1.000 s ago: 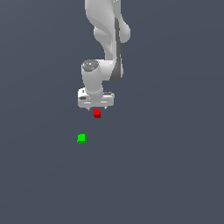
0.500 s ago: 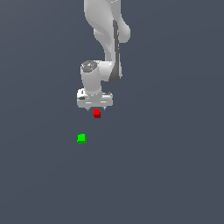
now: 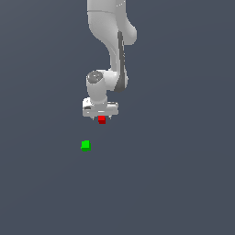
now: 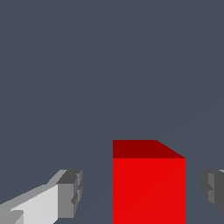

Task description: Stack the red cube on top of the green cube.

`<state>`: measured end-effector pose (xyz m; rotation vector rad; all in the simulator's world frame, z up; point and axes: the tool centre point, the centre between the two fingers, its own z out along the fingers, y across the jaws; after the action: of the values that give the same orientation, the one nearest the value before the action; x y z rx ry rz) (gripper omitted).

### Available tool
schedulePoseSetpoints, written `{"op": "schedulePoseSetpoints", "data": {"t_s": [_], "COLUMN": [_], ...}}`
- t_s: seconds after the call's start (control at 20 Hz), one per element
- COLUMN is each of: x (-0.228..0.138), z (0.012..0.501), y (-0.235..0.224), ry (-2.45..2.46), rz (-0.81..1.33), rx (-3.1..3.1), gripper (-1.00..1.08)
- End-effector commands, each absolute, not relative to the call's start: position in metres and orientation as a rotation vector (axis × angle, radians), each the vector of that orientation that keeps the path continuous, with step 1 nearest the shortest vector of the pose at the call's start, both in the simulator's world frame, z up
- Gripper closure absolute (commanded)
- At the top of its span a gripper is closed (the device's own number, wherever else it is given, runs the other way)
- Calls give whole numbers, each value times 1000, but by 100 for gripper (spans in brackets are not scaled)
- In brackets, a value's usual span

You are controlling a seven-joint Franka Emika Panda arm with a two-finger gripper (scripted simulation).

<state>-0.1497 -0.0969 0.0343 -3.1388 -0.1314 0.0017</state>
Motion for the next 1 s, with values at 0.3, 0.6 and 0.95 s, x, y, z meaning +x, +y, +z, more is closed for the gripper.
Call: {"op": "schedulePoseSetpoints", "data": {"t_s": [0.3,0.6,0.95], "x": [-149,-149,-150], "z": [20,20,22], "y": [-97,-97,-98], "ry": [-132,-132,-131], "rz": [0,0,0], "rx": [-3139,-3139,-3139], "gripper": [108,108,108]}}
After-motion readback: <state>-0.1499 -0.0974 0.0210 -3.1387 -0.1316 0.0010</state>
